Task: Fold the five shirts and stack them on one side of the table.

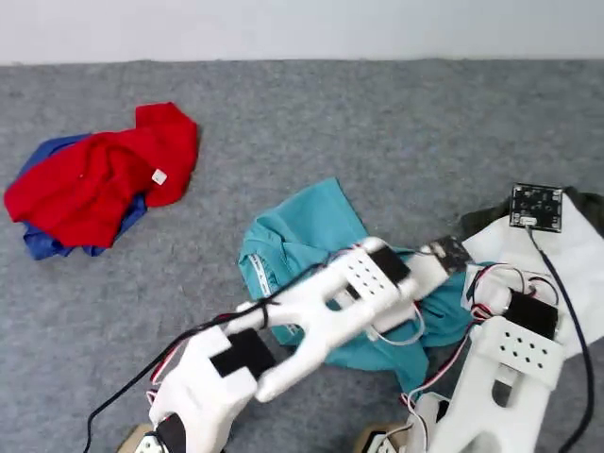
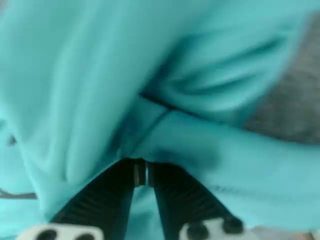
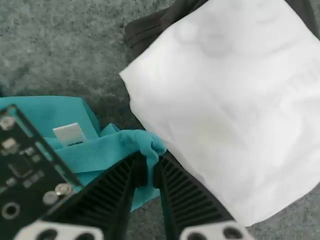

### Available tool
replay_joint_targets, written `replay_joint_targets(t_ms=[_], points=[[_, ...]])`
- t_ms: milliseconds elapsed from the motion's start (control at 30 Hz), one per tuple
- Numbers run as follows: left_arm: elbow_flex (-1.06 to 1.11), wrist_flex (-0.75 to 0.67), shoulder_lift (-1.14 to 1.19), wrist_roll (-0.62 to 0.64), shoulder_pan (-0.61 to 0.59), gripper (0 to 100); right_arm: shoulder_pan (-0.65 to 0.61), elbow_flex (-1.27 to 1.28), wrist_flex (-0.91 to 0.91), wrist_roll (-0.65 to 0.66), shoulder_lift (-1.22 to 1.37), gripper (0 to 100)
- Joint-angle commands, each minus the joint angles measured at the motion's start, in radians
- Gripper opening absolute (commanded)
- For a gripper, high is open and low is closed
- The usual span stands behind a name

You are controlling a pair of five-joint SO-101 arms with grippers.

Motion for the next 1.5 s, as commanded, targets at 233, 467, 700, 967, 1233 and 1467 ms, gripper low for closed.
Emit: replay_joint_targets(t_ms=[233, 467, 700, 967, 1233, 1467], points=[[-0.042, 0.094, -0.046, -0.032, -0.092, 2, 0.001, -0.025, 0.008, 0.012, 0.012, 0.9], [-0.031, 0.135, 0.071, -0.034, -0.367, 2, 0.001, -0.025, 0.008, 0.012, 0.005, 0.9], [-0.125, 0.114, 0.143, -0.121, -0.632, 2, -0.007, -0.025, 0.008, 0.012, 0.005, 0.9], [-0.489, 0.121, 0.152, -0.127, -0.715, 2, -0.148, -0.025, 0.007, 0.046, 0.005, 0.9], [-0.601, 0.433, 0.135, -0.058, -0.603, 2, -0.153, -0.025, 0.007, 0.052, 0.013, 0.9], [-0.136, 0.428, -0.141, -0.037, -0.520, 2, -0.151, -0.014, 0.001, 0.052, 0.013, 0.9]])
